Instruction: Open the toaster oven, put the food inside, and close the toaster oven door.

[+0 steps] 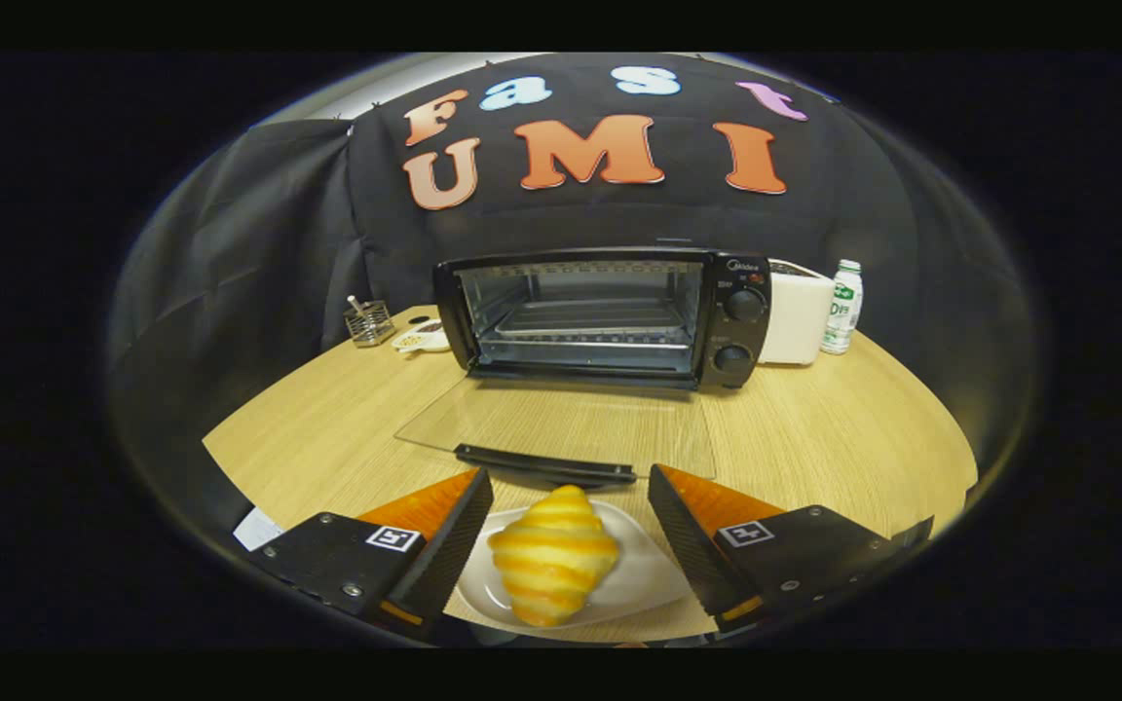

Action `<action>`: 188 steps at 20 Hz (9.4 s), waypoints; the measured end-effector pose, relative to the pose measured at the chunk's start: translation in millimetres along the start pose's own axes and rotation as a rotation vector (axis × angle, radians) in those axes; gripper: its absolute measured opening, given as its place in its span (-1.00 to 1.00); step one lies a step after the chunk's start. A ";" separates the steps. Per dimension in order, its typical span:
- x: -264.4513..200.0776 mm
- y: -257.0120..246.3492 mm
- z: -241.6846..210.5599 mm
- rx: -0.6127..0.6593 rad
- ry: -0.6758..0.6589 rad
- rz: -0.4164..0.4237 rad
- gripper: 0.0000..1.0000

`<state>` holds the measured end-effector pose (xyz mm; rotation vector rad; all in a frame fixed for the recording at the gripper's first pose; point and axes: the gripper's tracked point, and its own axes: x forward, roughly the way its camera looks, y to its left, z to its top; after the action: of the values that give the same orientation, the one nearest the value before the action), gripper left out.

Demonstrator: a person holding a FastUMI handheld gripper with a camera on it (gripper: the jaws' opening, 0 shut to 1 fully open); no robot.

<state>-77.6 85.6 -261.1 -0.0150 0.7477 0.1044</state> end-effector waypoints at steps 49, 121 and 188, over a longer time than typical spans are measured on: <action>-30.8 43.5 -7.9 0.400 -0.035 0.245 0.27; 112.4 5.8 124.1 0.443 -0.120 0.061 0.94; -20.0 13.9 219.4 0.029 -0.488 0.053 0.94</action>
<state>55.2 108.7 -86.3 0.0566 0.2622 0.1414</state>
